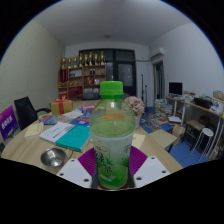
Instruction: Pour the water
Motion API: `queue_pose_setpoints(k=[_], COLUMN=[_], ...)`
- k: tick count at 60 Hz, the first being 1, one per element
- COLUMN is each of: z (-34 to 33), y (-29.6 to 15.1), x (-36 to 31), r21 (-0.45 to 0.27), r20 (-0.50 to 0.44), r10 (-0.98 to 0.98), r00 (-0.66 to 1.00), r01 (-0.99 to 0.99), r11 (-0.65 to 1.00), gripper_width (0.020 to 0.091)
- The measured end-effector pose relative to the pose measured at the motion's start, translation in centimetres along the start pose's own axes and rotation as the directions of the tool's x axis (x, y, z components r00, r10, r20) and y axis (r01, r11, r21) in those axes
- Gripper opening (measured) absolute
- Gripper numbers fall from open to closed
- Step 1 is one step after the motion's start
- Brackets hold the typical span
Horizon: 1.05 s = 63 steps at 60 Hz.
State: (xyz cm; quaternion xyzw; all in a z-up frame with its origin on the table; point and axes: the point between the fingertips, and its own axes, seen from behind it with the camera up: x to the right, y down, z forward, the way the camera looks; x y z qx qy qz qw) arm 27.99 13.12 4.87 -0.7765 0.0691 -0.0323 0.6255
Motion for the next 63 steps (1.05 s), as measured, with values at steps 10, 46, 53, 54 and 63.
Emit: queue_pose_setpoints(k=[10, 46, 53, 54, 63], z=[-1.4, -26.6, -34.2, -35.7, -43.6], y=[-0.6, -1.0, -2.4, -2.5, -3.6], x=[-4.4, -10.7, -13.8, -14.8, -19.6], r21=[-0.028, -0.238, -0.239, -0.241, -0.246], r20=[-0.026, -0.175, -0.197, -0.201, -0.206], r10=[0.007, 0.07, 0.039, 0.038, 0.067], r00=[1.0, 0.982, 0.98, 0.979, 0.976], r01=[-0.008, -0.111, -0.086, -0.087, -0.118], r11=[1.0, 0.965, 0.967, 0.967, 0.962], gripper_width=[0.047, 0.0826, 0.0827, 0.0827, 0.0815])
